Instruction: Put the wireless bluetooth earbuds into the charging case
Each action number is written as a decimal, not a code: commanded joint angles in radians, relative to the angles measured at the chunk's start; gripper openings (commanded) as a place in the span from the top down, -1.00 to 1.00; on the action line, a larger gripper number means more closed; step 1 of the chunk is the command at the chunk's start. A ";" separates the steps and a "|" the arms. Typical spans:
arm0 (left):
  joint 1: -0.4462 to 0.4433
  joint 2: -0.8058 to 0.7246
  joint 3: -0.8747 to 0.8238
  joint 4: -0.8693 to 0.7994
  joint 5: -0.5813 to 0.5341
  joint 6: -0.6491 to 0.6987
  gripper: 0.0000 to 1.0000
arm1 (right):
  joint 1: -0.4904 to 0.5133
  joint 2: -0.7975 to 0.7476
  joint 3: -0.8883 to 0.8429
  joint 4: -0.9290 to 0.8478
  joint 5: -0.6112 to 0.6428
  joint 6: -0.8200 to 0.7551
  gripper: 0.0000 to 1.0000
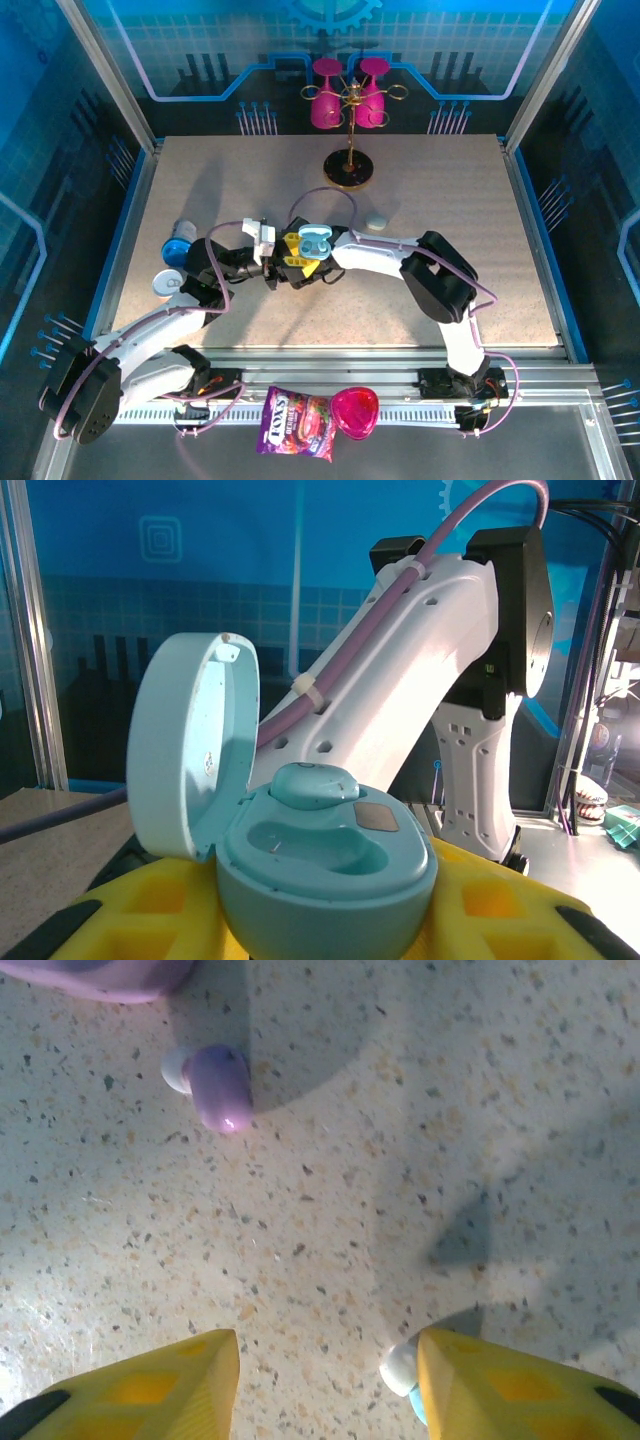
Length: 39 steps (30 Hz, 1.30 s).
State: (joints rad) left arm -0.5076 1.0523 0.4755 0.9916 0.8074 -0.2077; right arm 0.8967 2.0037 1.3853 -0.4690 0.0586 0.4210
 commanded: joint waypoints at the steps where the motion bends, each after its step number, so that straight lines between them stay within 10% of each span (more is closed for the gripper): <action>1: -0.003 -0.021 0.006 0.028 -0.008 0.002 0.38 | -0.026 -0.084 -0.087 0.137 -0.029 0.097 -0.03; 21: -0.003 -0.015 0.004 0.039 -0.010 0.003 0.38 | -0.141 -0.204 -0.483 0.613 -0.211 0.497 -0.01; 39: -0.003 -0.011 0.008 0.039 -0.008 0.002 0.38 | -0.131 -0.086 -0.164 0.184 -0.187 0.148 -0.03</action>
State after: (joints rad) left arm -0.5076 1.0519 0.4755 1.0016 0.8074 -0.2100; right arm 0.7589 1.8923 1.1858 -0.1673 -0.1394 0.6350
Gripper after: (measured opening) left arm 0.358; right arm 0.518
